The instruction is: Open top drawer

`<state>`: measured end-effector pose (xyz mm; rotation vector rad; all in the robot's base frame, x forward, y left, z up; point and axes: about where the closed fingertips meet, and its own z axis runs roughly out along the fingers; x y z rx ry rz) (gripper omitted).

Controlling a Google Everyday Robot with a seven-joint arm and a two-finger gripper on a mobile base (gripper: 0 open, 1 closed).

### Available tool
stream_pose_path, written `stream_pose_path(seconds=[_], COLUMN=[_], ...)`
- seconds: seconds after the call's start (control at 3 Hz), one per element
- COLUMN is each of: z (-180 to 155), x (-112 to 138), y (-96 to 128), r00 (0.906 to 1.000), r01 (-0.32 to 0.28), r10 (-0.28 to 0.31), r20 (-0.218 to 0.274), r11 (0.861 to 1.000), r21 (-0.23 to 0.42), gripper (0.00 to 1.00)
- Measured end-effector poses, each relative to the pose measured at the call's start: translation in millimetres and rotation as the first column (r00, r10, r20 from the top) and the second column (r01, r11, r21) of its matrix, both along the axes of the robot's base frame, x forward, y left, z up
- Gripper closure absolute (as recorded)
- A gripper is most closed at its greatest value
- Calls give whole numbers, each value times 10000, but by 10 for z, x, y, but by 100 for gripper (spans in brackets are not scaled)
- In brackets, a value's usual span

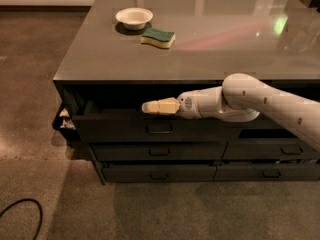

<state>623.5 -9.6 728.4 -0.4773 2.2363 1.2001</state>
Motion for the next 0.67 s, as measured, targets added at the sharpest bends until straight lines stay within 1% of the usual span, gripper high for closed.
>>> stream_pose_path(seconds=[0.33,0.67], z=[-44,-6], x=[-69,-70], y=[-37,-38], r00=[9999,9999], r01=[111,112], r10=[-112,-112], r20=[-127,-129], r11=[9999,9999], r21=[-69,-71], gripper=[0,0])
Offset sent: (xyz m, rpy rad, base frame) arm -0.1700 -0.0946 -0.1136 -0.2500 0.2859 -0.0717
